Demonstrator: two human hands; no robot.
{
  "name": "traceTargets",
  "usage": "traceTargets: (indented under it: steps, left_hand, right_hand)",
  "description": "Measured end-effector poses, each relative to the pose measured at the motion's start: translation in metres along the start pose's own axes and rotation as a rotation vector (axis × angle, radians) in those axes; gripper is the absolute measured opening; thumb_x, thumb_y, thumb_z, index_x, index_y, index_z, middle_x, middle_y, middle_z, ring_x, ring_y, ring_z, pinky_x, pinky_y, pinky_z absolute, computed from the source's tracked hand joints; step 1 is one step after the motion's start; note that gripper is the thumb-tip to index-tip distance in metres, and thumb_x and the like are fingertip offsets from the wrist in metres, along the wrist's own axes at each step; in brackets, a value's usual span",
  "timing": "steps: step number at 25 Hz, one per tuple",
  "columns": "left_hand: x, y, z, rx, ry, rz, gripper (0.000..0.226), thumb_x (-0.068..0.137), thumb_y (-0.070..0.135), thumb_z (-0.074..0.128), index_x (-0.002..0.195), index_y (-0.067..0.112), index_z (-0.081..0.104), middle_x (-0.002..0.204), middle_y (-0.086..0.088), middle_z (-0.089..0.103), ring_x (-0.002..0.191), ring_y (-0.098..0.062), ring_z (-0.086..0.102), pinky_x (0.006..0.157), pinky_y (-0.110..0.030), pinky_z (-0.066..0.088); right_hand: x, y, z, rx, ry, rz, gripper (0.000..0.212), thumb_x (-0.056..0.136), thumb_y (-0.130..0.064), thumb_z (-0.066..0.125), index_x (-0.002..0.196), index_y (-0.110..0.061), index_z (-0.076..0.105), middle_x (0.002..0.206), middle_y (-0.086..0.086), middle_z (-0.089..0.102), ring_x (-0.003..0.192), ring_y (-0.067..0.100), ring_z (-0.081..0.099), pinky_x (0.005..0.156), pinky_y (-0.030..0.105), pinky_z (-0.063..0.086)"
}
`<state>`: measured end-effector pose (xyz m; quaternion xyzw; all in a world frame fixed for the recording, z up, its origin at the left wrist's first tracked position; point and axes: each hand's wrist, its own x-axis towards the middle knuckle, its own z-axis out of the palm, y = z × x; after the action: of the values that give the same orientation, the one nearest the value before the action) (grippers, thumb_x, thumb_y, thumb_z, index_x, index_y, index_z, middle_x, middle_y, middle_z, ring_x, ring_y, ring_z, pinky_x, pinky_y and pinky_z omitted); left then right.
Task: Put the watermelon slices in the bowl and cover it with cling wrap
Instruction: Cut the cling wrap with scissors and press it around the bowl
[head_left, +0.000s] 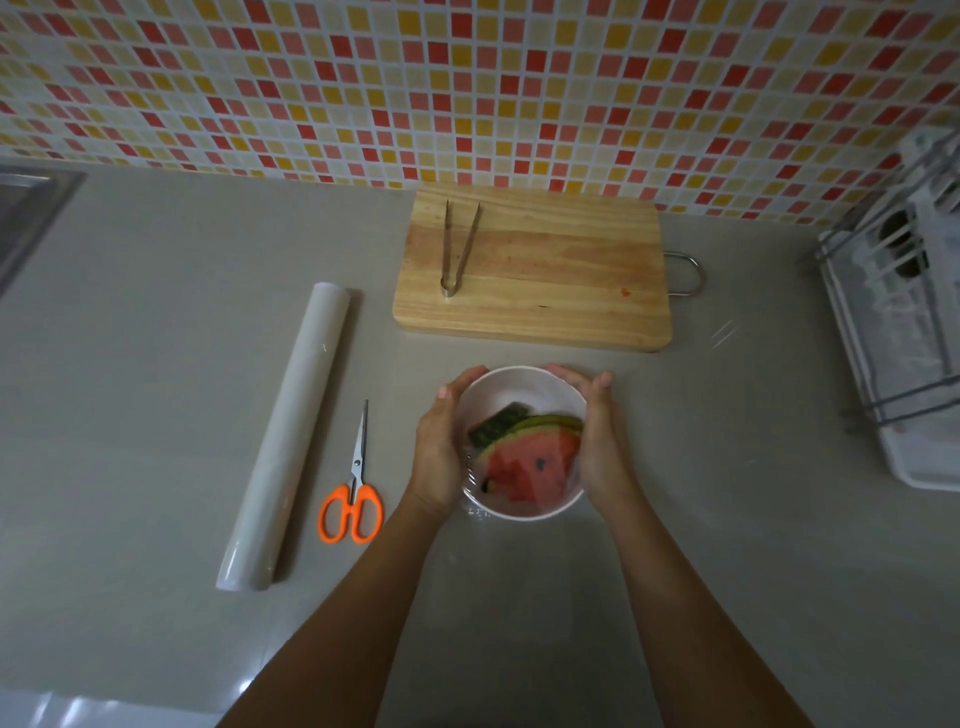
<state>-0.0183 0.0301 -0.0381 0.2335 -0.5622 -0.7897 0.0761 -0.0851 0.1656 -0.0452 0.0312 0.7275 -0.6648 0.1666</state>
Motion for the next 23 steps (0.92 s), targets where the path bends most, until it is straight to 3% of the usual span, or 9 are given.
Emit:
traceTargets:
  steps: [3,6,8,10,11,13,18,21,23]
  left_hand:
    - [0.001,0.002,-0.002,0.144,-0.001,0.004,0.054,0.093,0.047,0.023,0.114,0.018,0.063,0.114,-0.017,0.066,0.109,-0.031,0.062,0.098,-0.057,0.045]
    - [0.002,0.006,-0.013,0.393,-0.055,-0.034,0.068,0.088,0.064,0.012,0.116,0.031,0.063,0.119,-0.011,0.067,0.114,-0.027,0.061,0.102,-0.050,0.044]
    - [0.009,0.012,-0.022,0.514,-0.068,-0.031,0.073,0.084,0.071,0.008,0.132,0.036,0.052,0.140,-0.001,0.054,0.131,-0.019,0.048,0.111,-0.040,0.034]
    - [0.018,0.023,-0.023,0.472,-0.141,-0.009,0.065,0.088,0.066,0.014,0.137,0.038,0.046,0.145,0.008,0.046,0.134,-0.011,0.039,0.110,-0.029,0.029]
    - [0.021,0.027,-0.020,0.452,-0.214,0.004,0.059,0.091,0.061,0.017,0.136,0.038,0.048,0.143,0.008,0.048,0.132,-0.010,0.042,0.108,-0.028,0.031]
    - [0.023,0.028,-0.012,0.450,-0.306,0.032,0.053,0.093,0.053,0.023,0.129,0.034,0.056,0.136,0.002,0.055,0.125,-0.013,0.050,0.104,-0.030,0.039]
    - [0.023,0.024,0.000,0.443,-0.188,-0.005,0.052,0.092,0.055,0.023,0.112,0.034,0.066,0.120,-0.008,0.064,0.114,-0.024,0.057,0.101,-0.048,0.046]
    - [0.000,0.009,0.011,0.522,-0.004,0.077,0.053,0.095,0.053,0.018,0.121,0.034,0.061,0.125,-0.004,0.063,0.119,-0.020,0.055,0.103,-0.037,0.042]
    - [-0.020,-0.001,0.014,0.570,0.060,0.054,0.057,0.095,0.055,0.013,0.137,0.035,0.048,0.138,-0.002,0.054,0.125,-0.012,0.047,0.101,-0.027,0.037]
  right_hand:
    - [-0.003,-0.005,0.001,-0.139,0.059,0.040,0.083,0.064,-0.091,0.012,0.091,-0.038,0.070,0.093,0.004,0.073,0.088,0.023,0.069,0.082,0.048,0.056]
    - [-0.004,-0.011,-0.003,-0.311,0.114,0.076,0.091,0.063,-0.090,0.001,0.075,-0.030,0.069,0.077,-0.003,0.071,0.079,0.018,0.068,0.077,0.033,0.051]
    - [-0.004,-0.012,-0.012,-0.337,0.169,-0.037,0.087,0.070,-0.081,0.003,0.096,-0.029,0.068,0.101,-0.009,0.065,0.100,0.012,0.060,0.088,0.023,0.041]
    - [-0.005,-0.010,-0.015,-0.216,0.110,-0.145,0.078,0.074,-0.078,0.010,0.119,-0.036,0.059,0.123,-0.021,0.053,0.115,-0.005,0.045,0.095,0.006,0.031]
    - [-0.007,-0.007,-0.013,-0.139,0.044,-0.145,0.070,0.075,-0.079,0.014,0.115,-0.043,0.059,0.123,-0.029,0.050,0.117,-0.007,0.044,0.097,0.007,0.033]
    - [-0.009,0.001,-0.007,-0.029,-0.024,-0.089,0.065,0.072,-0.085,0.018,0.106,-0.051,0.062,0.120,-0.033,0.051,0.120,0.002,0.048,0.100,0.026,0.042]
    - [0.001,0.003,-0.004,0.015,-0.023,0.019,0.074,0.068,-0.090,0.020,0.101,-0.045,0.068,0.111,-0.001,0.068,0.101,0.020,0.065,0.088,0.049,0.055]
    - [0.010,-0.012,-0.011,-0.209,-0.080,0.093,0.084,0.064,-0.091,0.007,0.084,-0.041,0.072,0.096,-0.002,0.073,0.092,0.014,0.067,0.089,0.038,0.052]
    - [0.010,-0.021,-0.024,-0.320,0.040,-0.002,0.083,0.071,-0.083,0.004,0.087,-0.037,0.071,0.110,-0.005,0.069,0.098,0.005,0.059,0.090,0.023,0.041]
